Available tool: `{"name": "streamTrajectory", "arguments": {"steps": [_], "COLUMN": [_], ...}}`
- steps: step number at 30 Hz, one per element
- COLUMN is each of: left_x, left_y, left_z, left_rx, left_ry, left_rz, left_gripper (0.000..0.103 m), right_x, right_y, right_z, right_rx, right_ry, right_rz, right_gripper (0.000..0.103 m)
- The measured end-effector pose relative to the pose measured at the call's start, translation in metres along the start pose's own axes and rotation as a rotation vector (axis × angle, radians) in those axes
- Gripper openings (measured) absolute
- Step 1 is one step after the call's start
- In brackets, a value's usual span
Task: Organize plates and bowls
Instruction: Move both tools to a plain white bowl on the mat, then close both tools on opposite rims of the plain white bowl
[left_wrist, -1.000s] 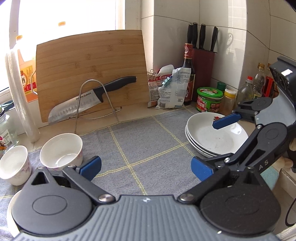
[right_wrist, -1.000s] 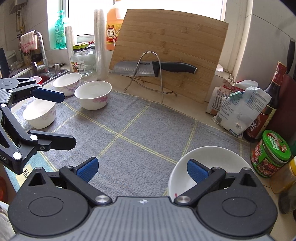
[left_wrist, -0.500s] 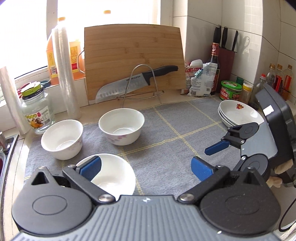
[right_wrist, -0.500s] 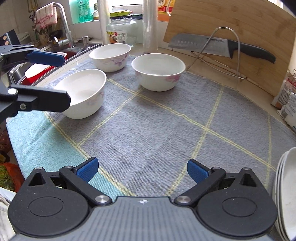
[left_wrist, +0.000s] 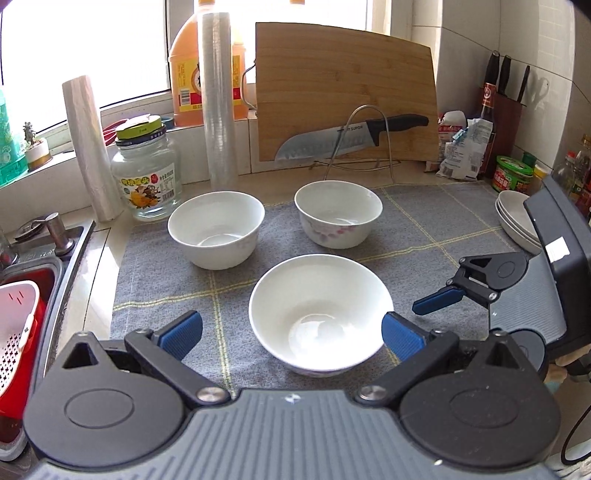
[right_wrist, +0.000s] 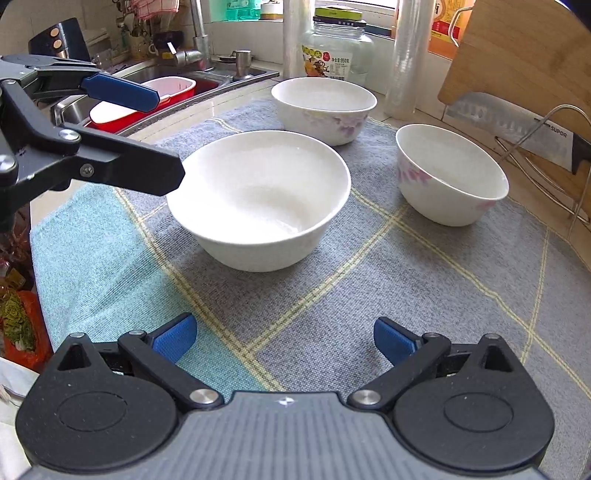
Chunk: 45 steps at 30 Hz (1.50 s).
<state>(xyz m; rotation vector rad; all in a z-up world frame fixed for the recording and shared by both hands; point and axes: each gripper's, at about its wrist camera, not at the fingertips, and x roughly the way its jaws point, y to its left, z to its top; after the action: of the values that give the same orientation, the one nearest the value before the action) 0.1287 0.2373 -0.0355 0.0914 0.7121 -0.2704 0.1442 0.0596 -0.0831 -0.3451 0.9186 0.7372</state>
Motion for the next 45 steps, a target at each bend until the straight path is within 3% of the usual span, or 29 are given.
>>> {"name": "streamTrajectory", "arguments": {"steps": [2,6,12,16,25,33,35,40,45], "left_x": [0.003,0.011,0.026,0.037,0.058,0.068,0.07,0.074,0.075], "left_y": [0.006,0.014,0.022,0.03,0.031,0.026,0.025,0.024,0.024], "left_z": [0.0,0.001,0.008,0.013,0.02,0.027,0.027,0.029,0.03], "left_rx": [-0.008,-0.031,-0.036,-0.048,0.015,0.078,0.087,0.09,0.083], "left_ry": [0.008,0.035,0.051,0.069,0.109,0.133,0.146,0.165,0.176], "left_rz": [-0.005,-0.086,-0.102,-0.133,-0.123,-0.131,-0.136,-0.154,-0.175], "left_gripper": [0.102,0.102,0.102,0.102,0.102,0.101,0.098,0.079,0.071], "right_x": [0.005,0.003,-0.003,-0.001,0.007,0.006,0.006,0.007,0.004], "right_y": [0.003,0.004,-0.001,0.003,0.002,0.009,0.009,0.009,0.011], "right_z": [0.0,-0.003,-0.021,-0.016,0.002,0.014,0.016,0.02,0.022], "right_rx": [-0.01,-0.032,-0.043,-0.031,-0.007,-0.088,-0.092,-0.112,-0.123], "right_ry": [0.013,-0.013,-0.119,-0.112,-0.1,-0.126,-0.131,-0.149,-0.163], "right_rz": [-0.004,0.005,0.017,0.005,0.013,-0.003,0.005,0.014,0.023], "right_gripper": [0.103,0.103,0.103,0.103,0.103,0.103,0.103,0.103,0.096]}}
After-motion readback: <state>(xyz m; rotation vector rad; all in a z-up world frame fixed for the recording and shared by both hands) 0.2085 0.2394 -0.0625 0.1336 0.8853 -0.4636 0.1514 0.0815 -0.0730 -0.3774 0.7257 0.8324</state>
